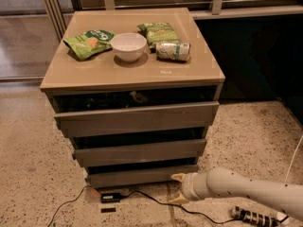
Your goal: Open bottom drawer
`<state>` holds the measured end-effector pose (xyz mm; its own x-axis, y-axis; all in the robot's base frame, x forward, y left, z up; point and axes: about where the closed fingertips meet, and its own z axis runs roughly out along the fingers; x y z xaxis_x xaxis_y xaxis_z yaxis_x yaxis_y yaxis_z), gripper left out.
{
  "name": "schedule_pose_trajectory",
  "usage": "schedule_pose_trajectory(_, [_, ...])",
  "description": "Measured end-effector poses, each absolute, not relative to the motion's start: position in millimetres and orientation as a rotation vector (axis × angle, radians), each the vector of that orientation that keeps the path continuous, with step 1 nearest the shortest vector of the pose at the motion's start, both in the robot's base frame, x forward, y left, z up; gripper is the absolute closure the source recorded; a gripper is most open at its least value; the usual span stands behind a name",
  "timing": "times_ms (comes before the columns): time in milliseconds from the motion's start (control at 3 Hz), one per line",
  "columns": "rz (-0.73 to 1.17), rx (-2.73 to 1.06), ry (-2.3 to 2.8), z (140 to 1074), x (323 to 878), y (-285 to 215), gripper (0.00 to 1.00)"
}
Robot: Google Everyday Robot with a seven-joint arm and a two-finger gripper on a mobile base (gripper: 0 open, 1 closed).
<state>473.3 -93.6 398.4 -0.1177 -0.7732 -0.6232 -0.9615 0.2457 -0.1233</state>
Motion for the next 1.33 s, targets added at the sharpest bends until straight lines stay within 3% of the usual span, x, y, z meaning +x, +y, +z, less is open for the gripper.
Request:
schedule_pose_trajectory(333, [0.419, -1.577, 1.941, 398.4, 473.3, -93.6, 0.70])
schedule_pose_trajectory(667, [0.419, -1.577, 1.941, 398.3, 473.3, -93.6, 0.94])
schedule_pose_trajectory(1000, [0.419, -1.577, 1.942, 397.9, 473.2, -93.4, 1.00])
schedule_pose_trajectory(1333, [0.381, -1.561, 1.907, 370.7, 486.8, -83.4, 1.00])
